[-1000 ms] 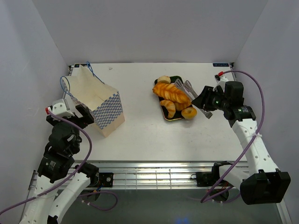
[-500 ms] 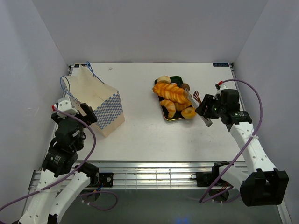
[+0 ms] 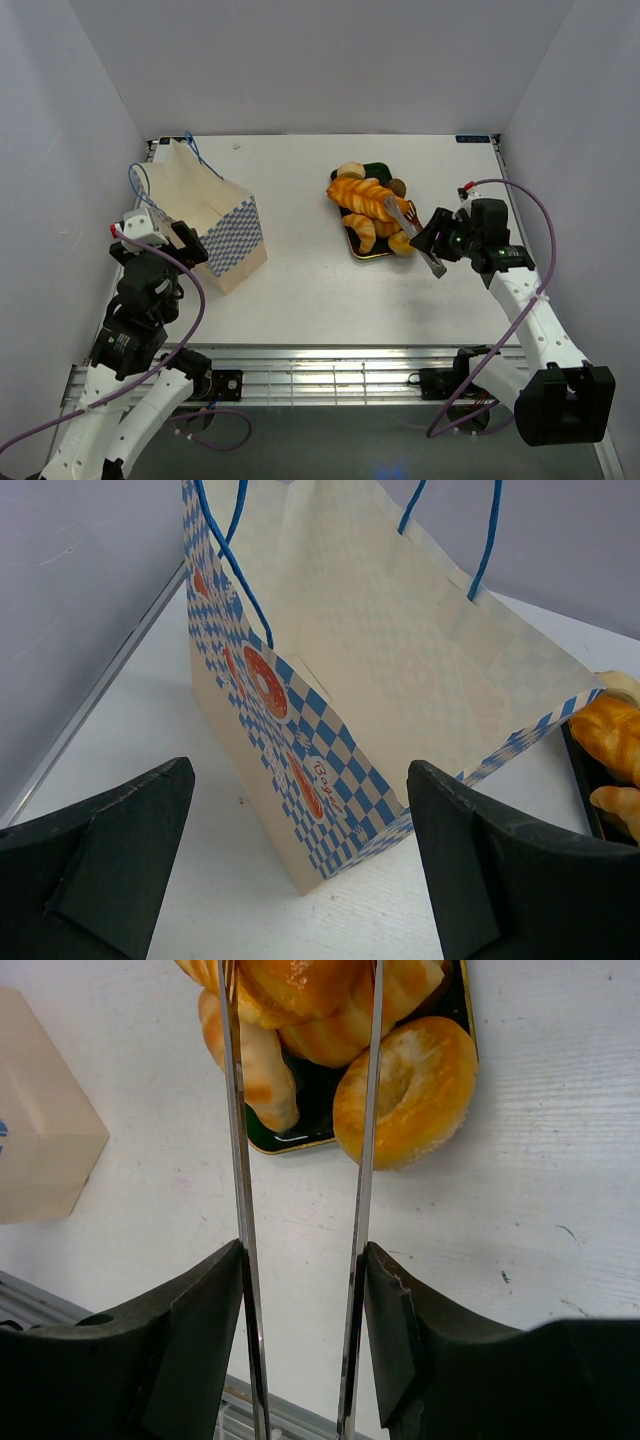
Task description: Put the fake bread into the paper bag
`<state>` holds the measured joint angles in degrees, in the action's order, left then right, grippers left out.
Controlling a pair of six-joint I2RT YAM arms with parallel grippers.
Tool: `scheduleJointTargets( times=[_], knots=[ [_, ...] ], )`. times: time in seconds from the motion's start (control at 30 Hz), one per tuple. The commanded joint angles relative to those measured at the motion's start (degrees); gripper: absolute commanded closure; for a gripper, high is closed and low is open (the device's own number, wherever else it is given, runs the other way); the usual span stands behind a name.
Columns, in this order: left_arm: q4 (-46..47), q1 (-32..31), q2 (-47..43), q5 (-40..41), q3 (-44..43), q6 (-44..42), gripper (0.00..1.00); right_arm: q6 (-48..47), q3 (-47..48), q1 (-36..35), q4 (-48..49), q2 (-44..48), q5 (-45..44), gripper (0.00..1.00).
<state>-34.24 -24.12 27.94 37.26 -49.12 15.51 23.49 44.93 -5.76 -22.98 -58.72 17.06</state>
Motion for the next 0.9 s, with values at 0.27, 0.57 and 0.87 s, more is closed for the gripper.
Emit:
scheduleJointTargets(
  times=[0.27, 0.57, 0.87],
  knots=[
    [0.9, -0.1, -0.5, 0.2, 0.7, 0.0, 0.02, 2.4, 0.0, -0.2, 4.6, -2.2, 4.5, 0.46],
    [0.2, -0.1, -0.3, -0.1, 0.0, -0.1, 0.02, 2.8, 1.8, -0.2, 4.4, -1.7, 5.9, 0.78],
    [-1.5, -0.1, -0.7, 2.4, -3.1, 0.0, 0.02, 3.5, 10.0, -0.2, 4.3, -1.4, 9.3, 0.92]
  ],
)
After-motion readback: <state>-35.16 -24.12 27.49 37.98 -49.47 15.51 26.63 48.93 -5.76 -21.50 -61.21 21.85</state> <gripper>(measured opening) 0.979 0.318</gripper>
